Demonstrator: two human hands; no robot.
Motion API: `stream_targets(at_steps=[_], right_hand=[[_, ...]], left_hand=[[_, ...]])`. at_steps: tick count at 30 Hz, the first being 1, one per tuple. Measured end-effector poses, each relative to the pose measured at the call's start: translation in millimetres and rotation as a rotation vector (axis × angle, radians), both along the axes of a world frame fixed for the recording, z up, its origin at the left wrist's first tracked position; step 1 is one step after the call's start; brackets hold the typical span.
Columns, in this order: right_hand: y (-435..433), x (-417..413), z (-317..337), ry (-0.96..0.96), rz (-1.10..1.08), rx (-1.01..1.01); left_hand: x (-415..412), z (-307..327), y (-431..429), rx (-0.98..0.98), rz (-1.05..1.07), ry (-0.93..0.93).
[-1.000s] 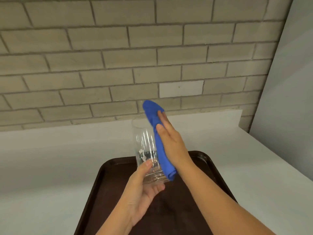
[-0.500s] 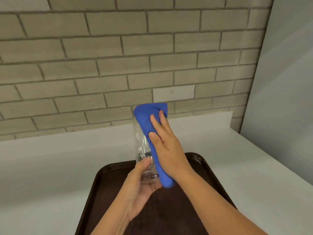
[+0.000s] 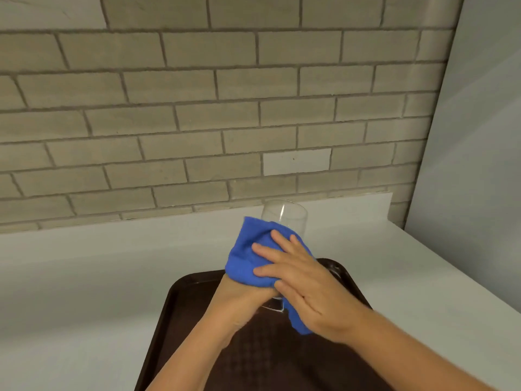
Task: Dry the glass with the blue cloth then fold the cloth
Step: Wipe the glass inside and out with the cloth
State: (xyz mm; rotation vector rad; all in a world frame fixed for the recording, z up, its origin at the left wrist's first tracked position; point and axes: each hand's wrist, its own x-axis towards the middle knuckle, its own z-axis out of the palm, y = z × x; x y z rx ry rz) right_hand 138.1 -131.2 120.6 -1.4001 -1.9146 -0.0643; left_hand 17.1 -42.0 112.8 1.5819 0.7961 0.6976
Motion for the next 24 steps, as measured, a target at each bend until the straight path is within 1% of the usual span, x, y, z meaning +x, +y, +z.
stream_targets(at_steps=[1,2,3,4,6,7,9,11,12,14,17,19,22,24], right_hand=[[0.9,7.6,6.6,-0.138,0.008,-0.017],[4.1,15.4,14.7,-0.235,0.005,-0.026],[9.9,22.2,24.2,-0.277,-0.024,-0.035],[17.1,27.2,33.3,-0.264,-0.085,-0.036],[29.2,31.0,45.4,-0.136,-0.209,0.001],[30.8,28.4,44.2,-0.092,-0.223,0.022],[26.3,12.7,25.5,-0.118,-0.134,0.017],[13.8,-2.5,7.3,-0.140,0.001,-0.037],[11.5,-0.2,5.1,-0.154,0.030,-0.050],[18.8,13.0,14.3,-0.163,-0.013,-0.036],[34.3,22.7,31.7,0.006,-0.133,0.023],[34.7,14.6,21.5,0.026,-0.093,0.035],[26.0,7.8,1.5,-0.039,0.048,0.045],[33.9,17.1,8.6,-0.053,0.031,0.080]], left_hand=[[0.3,-1.3,-1.2,0.021,-0.017,-0.003],[1.0,-0.1,-4.5,0.031,-0.045,0.009],[2.4,-0.3,-6.7,0.027,-0.070,0.030],[3.7,-0.7,-8.4,-0.001,-0.069,0.051],[6.0,-0.1,-9.8,-0.069,-0.061,0.067],[6.1,-0.3,-9.2,-0.087,-0.056,0.072],[3.9,-1.3,-7.0,-0.096,-0.038,0.050],[0.7,-2.6,-6.4,-0.075,-0.053,0.034],[0.3,-3.9,-6.7,-0.074,-0.057,0.041],[0.6,-5.1,-8.4,-0.130,-0.043,0.045],[3.2,-1.6,-5.0,-0.198,-0.057,0.050],[1.6,0.8,-0.7,-0.198,-0.058,0.016],[-1.1,4.1,3.9,-0.174,-0.056,-0.044],[0.7,4.3,3.3,-0.228,-0.040,-0.057]])
